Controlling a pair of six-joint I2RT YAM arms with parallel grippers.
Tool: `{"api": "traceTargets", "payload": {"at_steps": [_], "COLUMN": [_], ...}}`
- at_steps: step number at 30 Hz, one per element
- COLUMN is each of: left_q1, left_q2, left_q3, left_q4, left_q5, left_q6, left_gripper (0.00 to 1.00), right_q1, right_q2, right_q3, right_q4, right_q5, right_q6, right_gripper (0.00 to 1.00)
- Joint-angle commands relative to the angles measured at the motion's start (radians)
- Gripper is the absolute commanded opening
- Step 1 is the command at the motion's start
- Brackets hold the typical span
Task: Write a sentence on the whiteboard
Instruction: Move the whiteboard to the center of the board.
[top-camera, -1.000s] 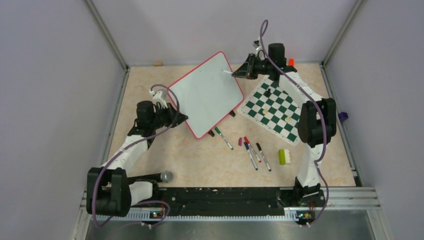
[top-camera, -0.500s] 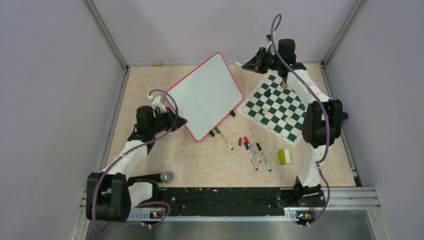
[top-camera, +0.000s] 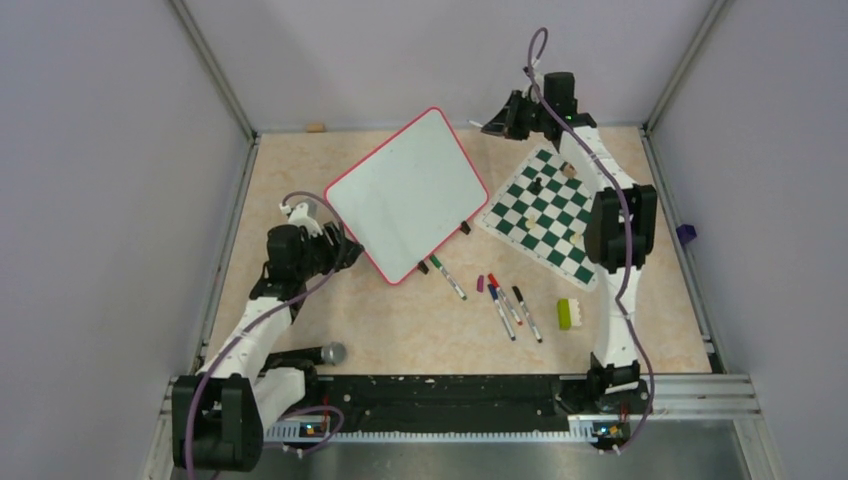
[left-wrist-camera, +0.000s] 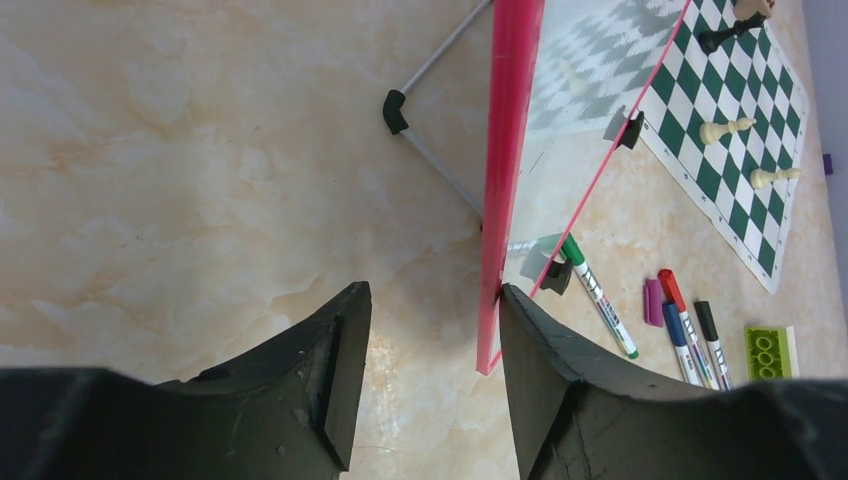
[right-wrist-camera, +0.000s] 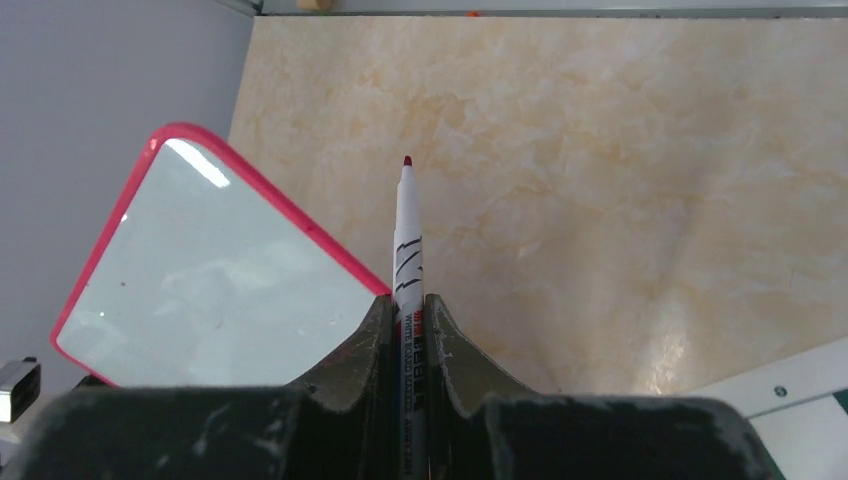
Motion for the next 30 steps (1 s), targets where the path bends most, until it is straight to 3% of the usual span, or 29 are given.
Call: {"api": "traceTargets", "payload": {"at_steps": [1, 11, 19, 30], "left_q1": [0.006, 0.006, 0.01, 0.02], "left_q2": [-0.049, 0.014, 0.029, 0.096], "left_q3": [-0.023, -0.035, -0.03, 0.007], "left_q4": [0.004, 0.077, 0.108, 0.132], "left_q5": [-0.018, 0.008, -0.01, -0.045], "left_q6": [-0.031, -0.082, -0.082, -0.01], "left_gripper": [0.55, 0.5, 0.47, 0.32], "right_q1": [-0.007, 0.008, 0.014, 0.025], "right_q2": [0.141, 0.326, 0.43, 0.28], "right_q3": [0.186, 0.289, 0.355, 0.093], "right_q4": [-0.101, -0.074, -0.047, -0.002], "right_q5": [-0.06, -0.21, -0.42, -0.477], "right_q6": [-0.05, -0.087, -0.09, -0.166], "right_gripper": [0.0, 0.0, 0.0, 0.0]}}
